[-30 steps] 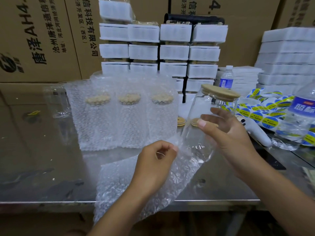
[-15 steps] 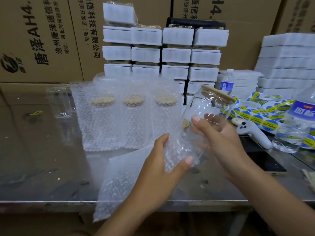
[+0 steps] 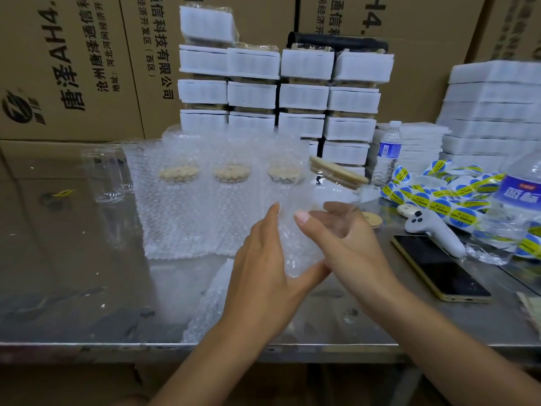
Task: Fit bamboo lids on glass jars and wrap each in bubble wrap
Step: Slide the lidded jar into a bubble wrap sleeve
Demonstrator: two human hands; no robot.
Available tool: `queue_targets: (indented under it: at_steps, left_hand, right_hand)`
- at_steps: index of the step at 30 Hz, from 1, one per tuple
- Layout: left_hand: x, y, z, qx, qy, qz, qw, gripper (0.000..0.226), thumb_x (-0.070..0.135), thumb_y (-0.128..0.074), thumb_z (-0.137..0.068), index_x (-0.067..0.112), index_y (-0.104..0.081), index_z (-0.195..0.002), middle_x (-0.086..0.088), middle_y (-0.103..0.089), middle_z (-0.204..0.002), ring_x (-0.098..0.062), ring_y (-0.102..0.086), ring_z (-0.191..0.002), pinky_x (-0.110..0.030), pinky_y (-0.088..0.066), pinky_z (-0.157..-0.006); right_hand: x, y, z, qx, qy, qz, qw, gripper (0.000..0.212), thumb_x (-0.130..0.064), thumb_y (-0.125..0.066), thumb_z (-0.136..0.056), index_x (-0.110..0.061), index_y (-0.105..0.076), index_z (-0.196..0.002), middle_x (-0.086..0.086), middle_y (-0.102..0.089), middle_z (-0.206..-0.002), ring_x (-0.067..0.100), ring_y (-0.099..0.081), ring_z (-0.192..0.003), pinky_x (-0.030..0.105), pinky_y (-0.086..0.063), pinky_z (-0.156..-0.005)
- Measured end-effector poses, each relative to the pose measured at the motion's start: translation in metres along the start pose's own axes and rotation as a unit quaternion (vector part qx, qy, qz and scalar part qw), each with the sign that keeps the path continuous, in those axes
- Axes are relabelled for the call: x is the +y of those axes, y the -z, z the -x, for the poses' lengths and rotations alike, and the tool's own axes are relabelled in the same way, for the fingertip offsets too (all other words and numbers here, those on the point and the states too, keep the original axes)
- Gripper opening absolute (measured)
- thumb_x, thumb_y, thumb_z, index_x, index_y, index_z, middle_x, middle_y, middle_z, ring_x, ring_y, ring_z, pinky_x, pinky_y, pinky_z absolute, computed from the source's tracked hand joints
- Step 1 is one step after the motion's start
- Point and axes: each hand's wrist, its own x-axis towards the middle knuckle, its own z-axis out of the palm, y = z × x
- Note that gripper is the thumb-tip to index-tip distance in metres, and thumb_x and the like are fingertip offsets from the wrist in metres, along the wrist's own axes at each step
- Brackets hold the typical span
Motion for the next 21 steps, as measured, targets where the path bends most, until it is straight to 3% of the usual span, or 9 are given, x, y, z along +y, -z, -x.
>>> queue_targets:
  at_steps: [3,5,9,12,14,16,18,21]
  left_hand:
    - [0.001,0.004,-0.003,-0.019,0.025,0.063,0.998,0.114,0.071,-0.067,-0.058,0.039,-0.006,-0.149,0.012,-0.03,-0.153,-0.005,-0.033,-0.138,-0.034,-0.038,-0.109]
    - [0.001,0.004,-0.003,-0.039,0.033,0.079,0.996,0.123,0.056,-0.082,-0.052,0.037,-0.007,-0.149,0.009,-0.032,-0.152,-0.009,-0.037,-0.136,-0.037,-0.043,-0.106]
    - [-0.001,0.003,-0.005,-0.002,0.036,0.098,0.995,0.116,0.043,-0.087,-0.055,0.036,-0.016,-0.146,0.009,-0.04,-0.145,-0.008,-0.046,-0.129,-0.037,-0.049,-0.098]
    - [-0.001,0.007,-0.008,0.034,0.045,0.137,0.989,0.096,0.05,-0.082,-0.053,0.056,-0.025,-0.131,0.021,-0.051,-0.127,0.009,-0.053,-0.112,-0.016,-0.052,-0.084]
    - [0.001,0.013,-0.012,0.056,0.05,0.153,0.985,0.084,0.05,-0.082,-0.052,0.069,-0.025,-0.111,0.026,-0.053,-0.112,0.021,-0.051,-0.099,0.0,-0.043,-0.069]
    - [0.001,0.019,-0.017,0.069,0.047,0.155,0.984,0.081,0.047,-0.083,-0.053,0.061,-0.029,-0.111,0.026,-0.052,-0.108,0.022,-0.05,-0.097,0.003,-0.039,-0.066]
    - [0.0,0.023,-0.021,0.071,0.042,0.155,0.984,0.084,0.047,-0.082,-0.053,0.043,-0.034,-0.122,0.023,-0.054,-0.112,0.017,-0.054,-0.099,0.0,-0.043,-0.069]
    - [-0.002,0.031,-0.027,0.065,0.046,0.186,0.979,0.09,0.047,-0.083,-0.053,0.029,-0.038,-0.129,0.02,-0.059,-0.115,0.008,-0.06,-0.099,-0.008,-0.049,-0.073]
  right_hand:
    - [-0.001,-0.003,0.0,-0.014,0.004,0.017,1.0,0.091,-0.074,-0.062,-0.043,-0.03,-0.047,-0.122,-0.019,-0.062,-0.111,-0.009,-0.054,-0.105,0.01,-0.041,-0.065]
    - [-0.001,-0.006,-0.001,-0.012,0.007,0.036,0.999,0.088,-0.076,-0.058,-0.043,-0.033,-0.045,-0.12,-0.023,-0.059,-0.111,-0.016,-0.05,-0.099,0.013,-0.042,-0.061]
    - [0.003,-0.012,-0.001,-0.021,0.036,0.058,0.997,0.089,-0.083,-0.057,-0.046,-0.031,-0.045,-0.117,-0.012,-0.056,-0.119,0.001,-0.048,-0.118,0.014,-0.038,-0.083]
    - [0.004,-0.011,-0.004,-0.03,0.054,0.112,0.992,0.091,-0.094,-0.044,-0.053,-0.033,-0.051,-0.12,-0.013,-0.049,-0.125,0.0,-0.036,-0.126,0.014,-0.03,-0.092]
    - [0.005,-0.009,-0.007,-0.029,0.079,0.152,0.985,0.102,-0.099,-0.029,-0.05,-0.032,-0.057,-0.121,-0.015,-0.042,-0.126,-0.003,-0.025,-0.127,0.011,-0.023,-0.092]
    - [0.006,-0.008,-0.01,-0.017,0.096,0.179,0.979,0.101,-0.098,-0.024,-0.049,-0.035,-0.061,-0.118,-0.017,-0.033,-0.125,-0.008,-0.021,-0.123,0.009,-0.019,-0.093]
    - [0.007,-0.007,-0.012,-0.02,0.093,0.187,0.978,0.093,-0.096,-0.029,-0.052,-0.037,-0.063,-0.117,-0.019,-0.026,-0.132,-0.01,-0.016,-0.124,0.018,-0.017,-0.101]
    - [0.004,-0.007,-0.011,-0.069,0.08,0.159,0.982,0.059,-0.086,-0.033,-0.062,-0.05,-0.06,-0.1,-0.019,-0.036,-0.135,-0.007,-0.027,-0.127,0.022,-0.023,-0.103]
